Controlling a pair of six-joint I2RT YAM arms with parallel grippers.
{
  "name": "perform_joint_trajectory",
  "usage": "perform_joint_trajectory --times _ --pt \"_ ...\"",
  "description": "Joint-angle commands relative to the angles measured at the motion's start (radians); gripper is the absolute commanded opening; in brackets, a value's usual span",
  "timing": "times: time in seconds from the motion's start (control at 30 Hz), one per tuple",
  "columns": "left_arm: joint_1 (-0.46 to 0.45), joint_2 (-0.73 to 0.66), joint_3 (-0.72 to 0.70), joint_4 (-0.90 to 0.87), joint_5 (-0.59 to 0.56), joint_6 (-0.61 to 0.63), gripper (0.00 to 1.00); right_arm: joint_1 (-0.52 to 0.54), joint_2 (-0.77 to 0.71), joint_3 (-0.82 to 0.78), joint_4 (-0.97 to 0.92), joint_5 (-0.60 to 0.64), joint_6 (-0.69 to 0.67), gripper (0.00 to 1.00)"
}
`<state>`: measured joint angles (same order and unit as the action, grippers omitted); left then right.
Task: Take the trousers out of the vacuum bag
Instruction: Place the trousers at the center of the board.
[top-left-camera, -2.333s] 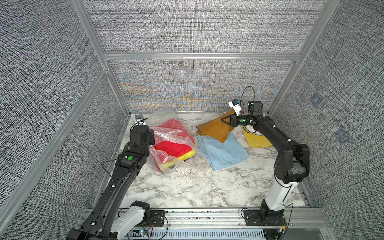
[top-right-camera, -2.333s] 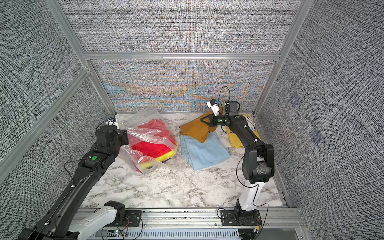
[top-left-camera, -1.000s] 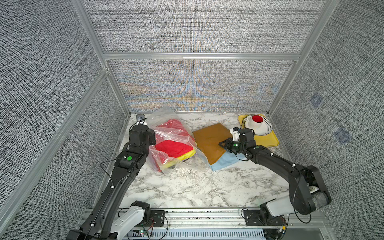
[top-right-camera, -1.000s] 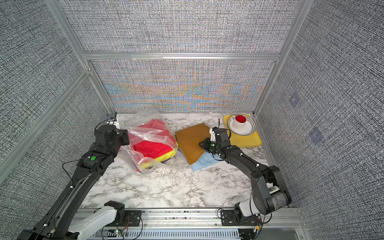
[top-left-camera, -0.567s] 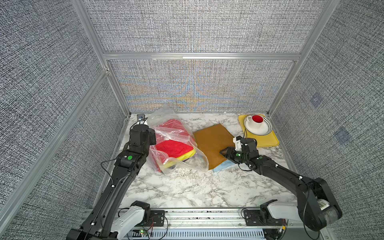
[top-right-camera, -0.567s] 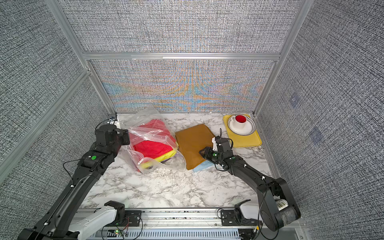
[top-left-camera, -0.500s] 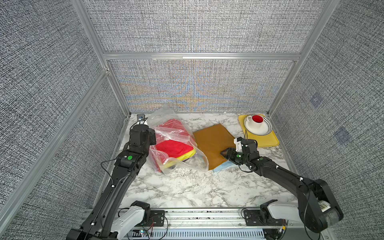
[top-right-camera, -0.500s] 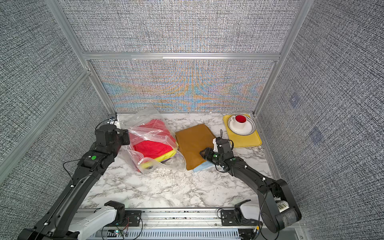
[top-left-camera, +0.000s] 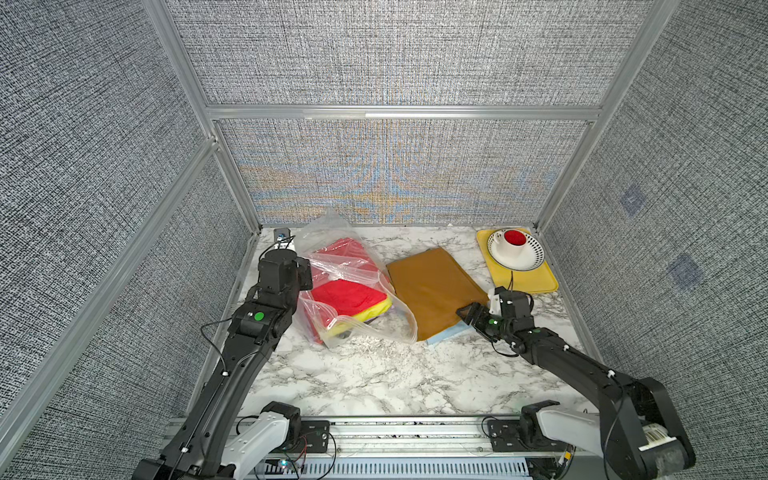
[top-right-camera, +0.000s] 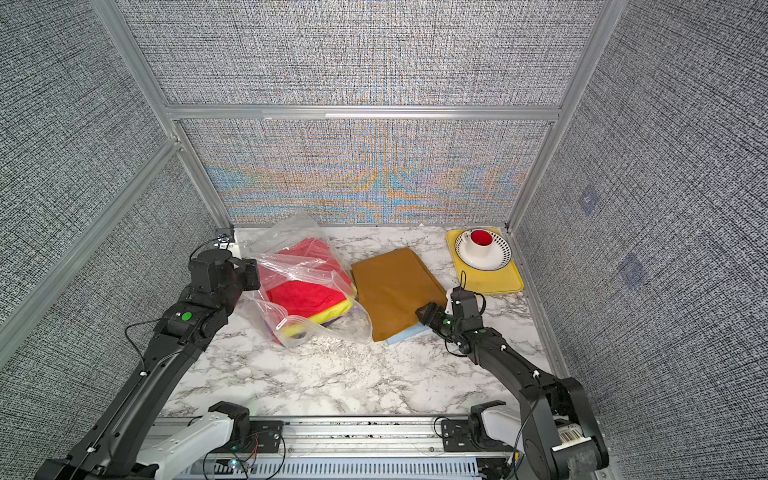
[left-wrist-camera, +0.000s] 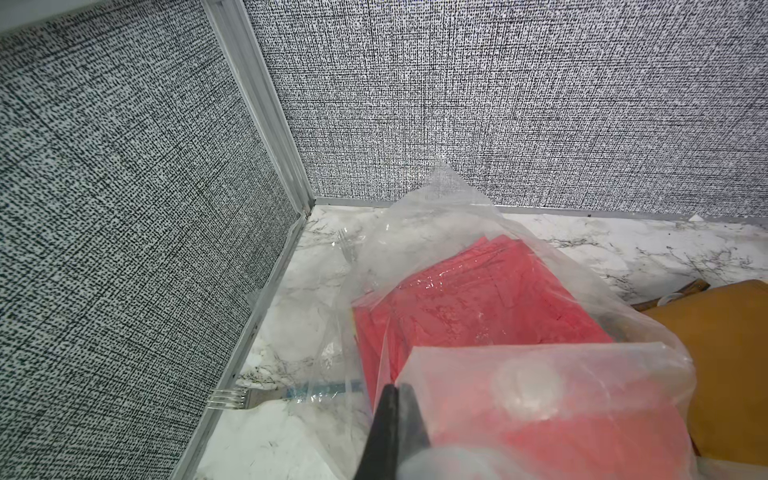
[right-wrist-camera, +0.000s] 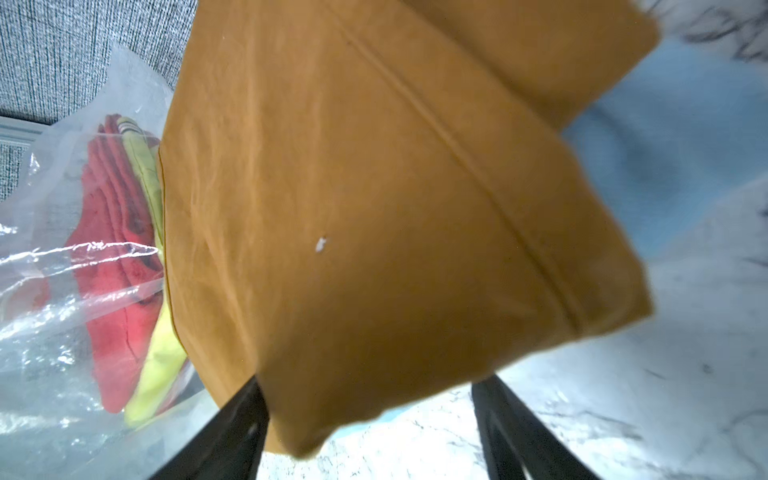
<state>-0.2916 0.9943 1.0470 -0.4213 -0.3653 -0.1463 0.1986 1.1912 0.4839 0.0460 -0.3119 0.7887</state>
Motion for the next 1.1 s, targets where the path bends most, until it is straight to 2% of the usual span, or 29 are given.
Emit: perform_joint_trajectory --times 0.0,0.3,0.47,0.5,0.53,0.67,0.77,0.8,0.93,1.07 --pt "0.003 0.000 0.011 0.038 0.002 -0.010 0.00 -0.028 -0.010 0.007 0.038 -0.011 -0.011 0.81" --pt "0.003 -0.002 0.011 0.038 0.005 -0.008 0.00 -0.098 0.018 0.040 0.073 -0.094 0.000 0.84" --pt "0.003 0.001 0.008 0.038 0.006 -0.005 0.00 -0.106 0.073 0.066 0.074 -0.115 -0.005 0.81" --pt "0.003 0.001 0.008 0.038 0.006 -0.006 0.00 -0.106 0.081 0.068 0.074 -0.117 -0.006 0.79" --pt "0.003 0.001 0.008 0.038 0.005 -0.004 0.00 -0.106 0.088 0.071 0.072 -0.117 -0.008 0.72" --pt "0.003 0.001 0.007 0.042 0.003 -0.004 0.00 -0.107 0.088 0.085 0.038 -0.086 -0.037 0.25" --pt "0.004 0.004 0.007 0.048 0.006 -0.004 0.00 -0.104 0.066 0.115 -0.009 -0.043 -0.080 0.03" --pt "0.003 0.005 0.007 0.050 0.007 -0.005 0.00 -0.104 0.058 0.128 -0.019 -0.035 -0.096 0.00" --pt "0.003 0.007 0.009 0.055 0.009 -0.004 0.00 -0.088 0.040 0.224 -0.051 -0.017 -0.204 0.00" --pt "0.003 0.000 0.002 0.059 0.011 -0.006 0.00 -0.051 0.095 0.408 -0.089 -0.003 -0.357 0.00"
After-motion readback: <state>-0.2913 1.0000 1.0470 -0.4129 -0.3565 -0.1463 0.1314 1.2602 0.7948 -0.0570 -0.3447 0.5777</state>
